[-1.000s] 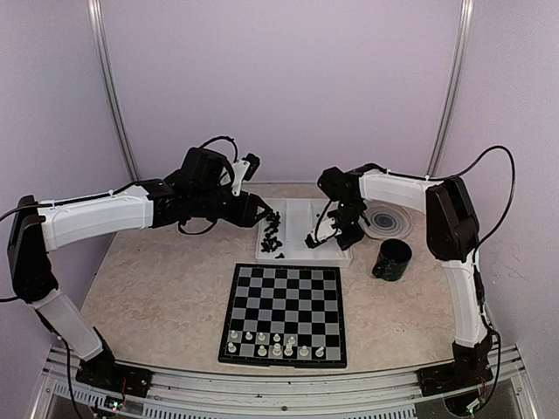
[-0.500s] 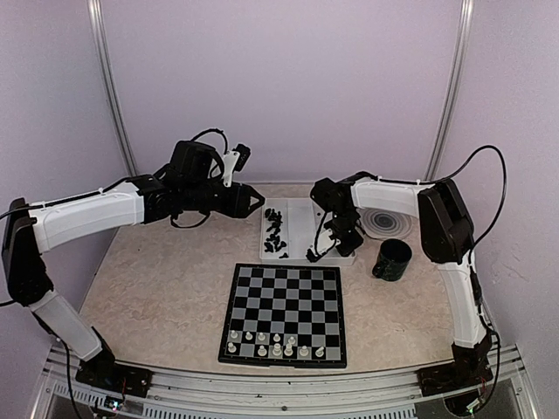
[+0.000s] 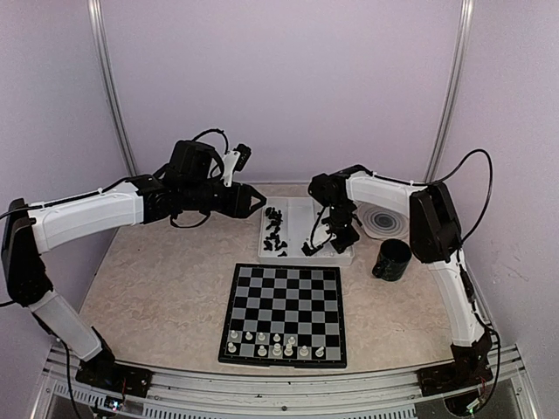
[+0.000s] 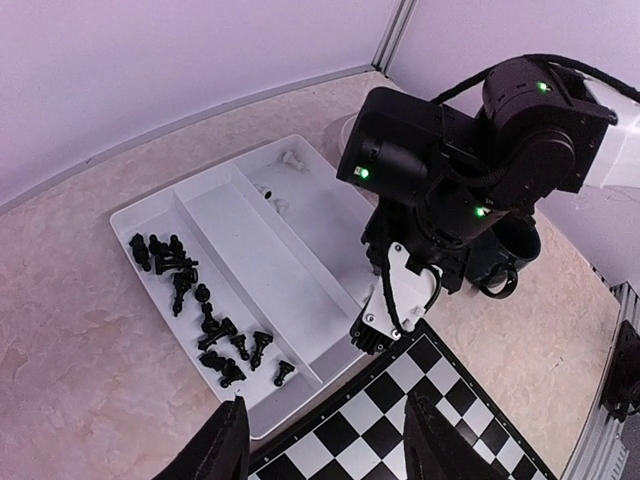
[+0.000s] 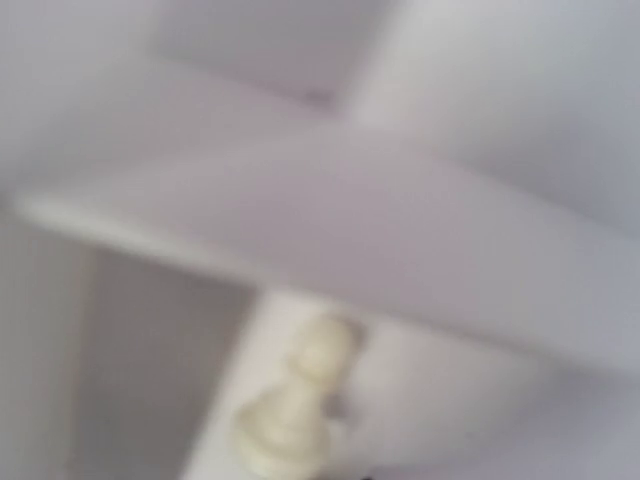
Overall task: Set up the chess pieces on the board
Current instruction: Adjust the chess pile in the storage box, then pick up the pawn from the storage box.
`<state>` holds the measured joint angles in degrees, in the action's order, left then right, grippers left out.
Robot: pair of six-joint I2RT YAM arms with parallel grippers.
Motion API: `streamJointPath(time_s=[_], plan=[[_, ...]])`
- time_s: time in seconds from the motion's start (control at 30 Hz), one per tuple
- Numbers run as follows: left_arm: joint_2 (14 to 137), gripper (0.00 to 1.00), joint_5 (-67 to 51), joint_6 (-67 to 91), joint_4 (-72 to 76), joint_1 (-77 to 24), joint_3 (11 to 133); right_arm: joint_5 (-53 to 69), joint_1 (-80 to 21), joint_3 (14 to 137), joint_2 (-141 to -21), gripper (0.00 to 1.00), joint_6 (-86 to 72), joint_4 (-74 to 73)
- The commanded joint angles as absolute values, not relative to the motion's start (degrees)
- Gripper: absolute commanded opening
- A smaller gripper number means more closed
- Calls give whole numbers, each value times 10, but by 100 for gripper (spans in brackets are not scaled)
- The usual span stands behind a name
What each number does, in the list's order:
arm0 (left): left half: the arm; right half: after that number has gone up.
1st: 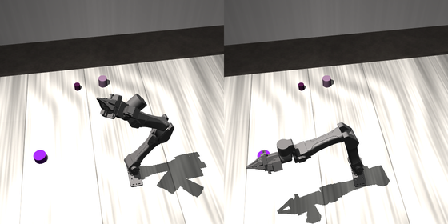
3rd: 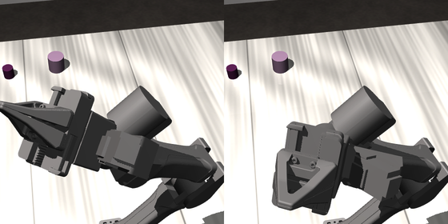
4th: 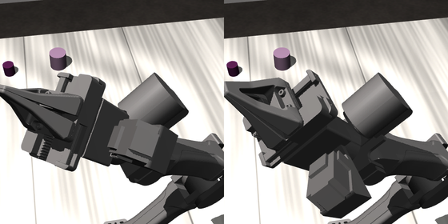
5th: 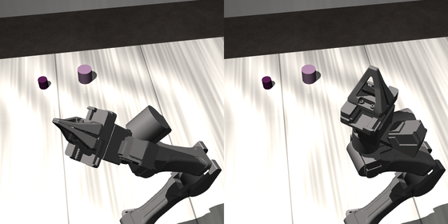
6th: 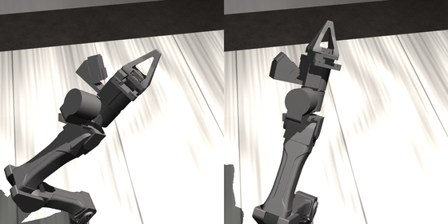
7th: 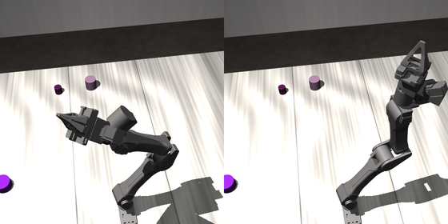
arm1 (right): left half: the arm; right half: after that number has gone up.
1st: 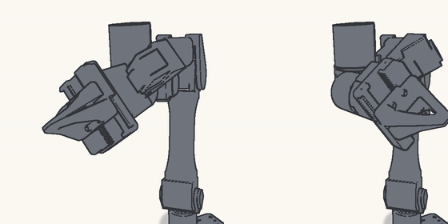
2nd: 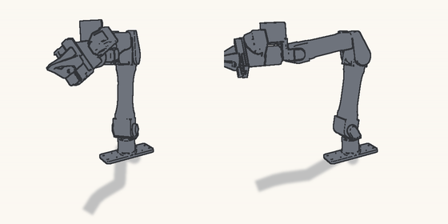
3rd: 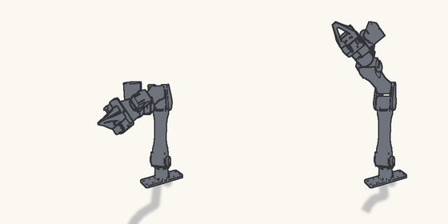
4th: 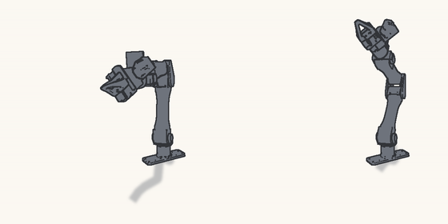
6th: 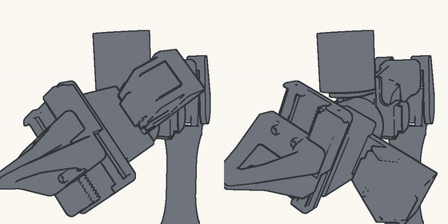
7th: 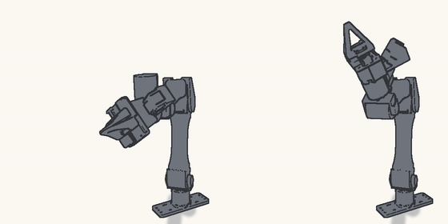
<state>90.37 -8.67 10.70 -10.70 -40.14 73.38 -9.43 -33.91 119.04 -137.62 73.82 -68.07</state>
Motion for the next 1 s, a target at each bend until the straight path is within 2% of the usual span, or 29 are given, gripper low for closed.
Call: streamJointPath(time_s=[0.0,0.4,0.63,0.67,0.77,0.97], plan=[[896,52,-98,111,-95,-399,729,-31,-317,1236,-1401,16,719,-732],[915,53,-103,113,-90,-399,726,129,-289,1222,-1322,12,666,-713],[949,53,-117,113,-85,-396,729,230,-246,1163,-1281,12,622,-659],[955,53,-122,115,-82,-396,730,229,-242,1152,-1275,14,618,-650],[970,52,-132,122,-78,-396,733,198,-242,1120,-1259,30,616,-623],[980,53,-141,127,-75,-396,736,151,-248,1153,-1295,34,585,-629]])
